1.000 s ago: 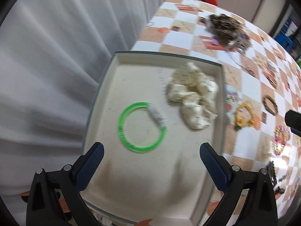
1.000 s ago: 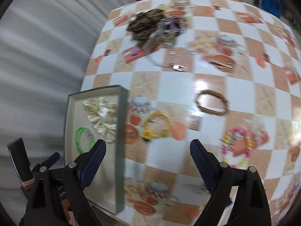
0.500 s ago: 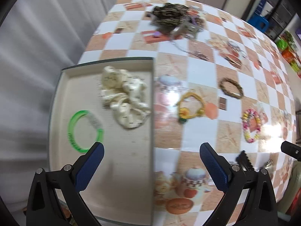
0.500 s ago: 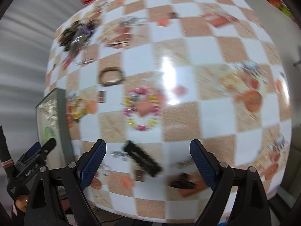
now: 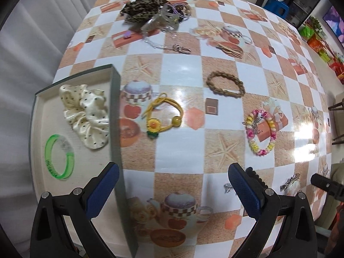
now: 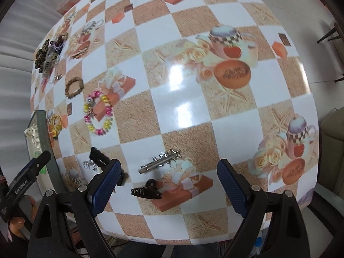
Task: Organize jewelry
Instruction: 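Withdraw both open grippers from the tray back over the table, then lower the right gripper onto the pink-and-yellow beaded bracelet and close it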
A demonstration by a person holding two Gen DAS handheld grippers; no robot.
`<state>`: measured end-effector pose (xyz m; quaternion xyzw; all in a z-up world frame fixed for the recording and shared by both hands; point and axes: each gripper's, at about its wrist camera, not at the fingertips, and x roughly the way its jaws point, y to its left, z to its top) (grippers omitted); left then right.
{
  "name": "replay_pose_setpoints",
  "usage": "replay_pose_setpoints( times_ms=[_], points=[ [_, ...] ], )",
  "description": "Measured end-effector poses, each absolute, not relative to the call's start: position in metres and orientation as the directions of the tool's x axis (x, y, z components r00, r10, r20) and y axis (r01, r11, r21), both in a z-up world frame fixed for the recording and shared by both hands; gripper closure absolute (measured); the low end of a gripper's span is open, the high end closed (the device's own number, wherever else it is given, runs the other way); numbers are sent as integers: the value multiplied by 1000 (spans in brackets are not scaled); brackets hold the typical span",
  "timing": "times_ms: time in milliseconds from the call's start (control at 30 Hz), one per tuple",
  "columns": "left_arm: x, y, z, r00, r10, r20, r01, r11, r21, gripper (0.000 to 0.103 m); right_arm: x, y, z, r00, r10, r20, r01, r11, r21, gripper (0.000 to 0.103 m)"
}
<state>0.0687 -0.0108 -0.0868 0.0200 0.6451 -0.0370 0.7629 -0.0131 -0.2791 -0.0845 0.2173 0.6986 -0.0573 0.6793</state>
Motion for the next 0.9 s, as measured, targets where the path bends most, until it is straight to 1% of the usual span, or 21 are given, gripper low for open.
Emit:
replay_pose_setpoints(
  times_ms=[167,433,467,500,667,733,800,900],
  points=[
    [80,-20,-91,168,-31,-985,88,996,-17,0,-15,-277,-91,11,228,-974,372,903,216,11],
    [112,-33,-100,194,-31,-981,92,996,-13,0,18,-250,-98,38,206,-978,278,938,209,11],
    [116,-34,-101,196,-30,-980,92,996,-12,3,23,-246,-99,43,203,-978,264,942,207,11],
    [122,-36,-104,198,-27,-980,94,996,-8,7,28,-242,-99,47,198,-979,249,947,204,11],
    [142,-41,-115,197,-22,-980,98,995,-3,7,53,-219,-105,70,165,-984,182,968,175,12],
    [149,-43,-120,200,-19,-980,104,995,2,8,60,-214,-109,71,152,-986,165,973,162,20],
    [155,-45,-126,194,-20,-981,113,994,2,19,66,-209,-114,68,138,-988,152,977,147,24],
    [164,-49,-134,187,-21,-982,125,992,3,20,71,-205,-120,65,119,-991,137,982,127,29]
  ],
)
